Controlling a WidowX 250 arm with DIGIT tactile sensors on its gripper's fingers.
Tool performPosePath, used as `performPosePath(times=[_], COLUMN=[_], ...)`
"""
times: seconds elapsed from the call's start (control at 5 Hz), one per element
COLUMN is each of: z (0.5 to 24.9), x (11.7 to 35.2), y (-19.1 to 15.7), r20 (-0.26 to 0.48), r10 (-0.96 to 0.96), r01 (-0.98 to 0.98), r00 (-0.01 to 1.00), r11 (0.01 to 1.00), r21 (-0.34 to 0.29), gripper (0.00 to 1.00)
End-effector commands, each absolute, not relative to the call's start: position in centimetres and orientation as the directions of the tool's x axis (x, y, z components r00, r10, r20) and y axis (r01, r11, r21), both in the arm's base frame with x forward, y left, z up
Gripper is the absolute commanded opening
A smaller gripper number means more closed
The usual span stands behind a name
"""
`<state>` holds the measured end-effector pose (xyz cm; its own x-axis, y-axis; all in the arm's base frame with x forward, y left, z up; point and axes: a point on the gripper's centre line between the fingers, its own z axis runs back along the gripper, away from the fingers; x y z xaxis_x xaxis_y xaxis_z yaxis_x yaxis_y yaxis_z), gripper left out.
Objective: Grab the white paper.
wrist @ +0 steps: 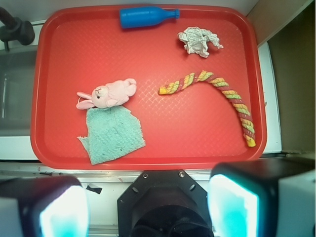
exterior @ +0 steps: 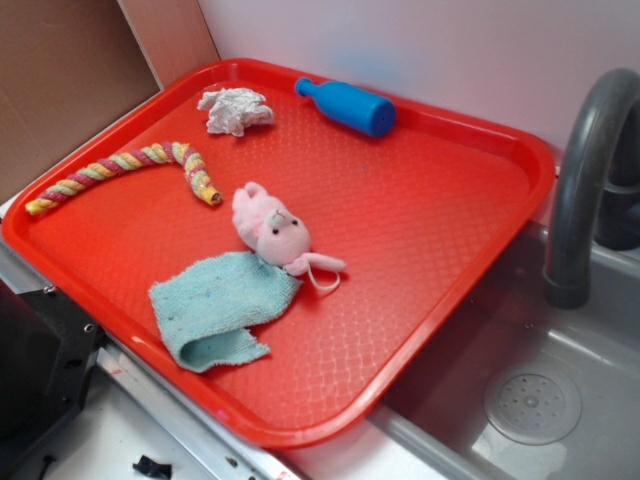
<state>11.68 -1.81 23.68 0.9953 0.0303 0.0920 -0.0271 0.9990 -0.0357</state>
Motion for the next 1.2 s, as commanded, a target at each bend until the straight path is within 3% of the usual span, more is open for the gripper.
performPosePath(times=[0.0, 0.2, 0.4, 0.6, 0.8, 1.0], z=[23.7, 23.2, 22.2, 20.7, 18.3, 15.9], x=[11.7, 13.0, 15.2, 16.9, 19.6, 23.4], y=[-1.8, -1.4, 0.1, 1.0, 3.0, 4.2], r20=[0.092, 0.126, 0.160, 0.237, 0.278, 0.294], r10=[0.030, 0.196, 0.429, 0.630, 0.795, 0.828], r01=[-0.027, -0.188, -0.422, -0.625, -0.784, -0.817], r00=[0.995, 0.973, 0.889, 0.739, 0.540, 0.477], r11=[0.999, 0.980, 0.903, 0.773, 0.595, 0.541], r21=[-0.036, -0.073, -0.079, -0.108, -0.179, -0.199], gripper=[1.00, 1.00, 1.00, 1.00, 1.00, 1.00])
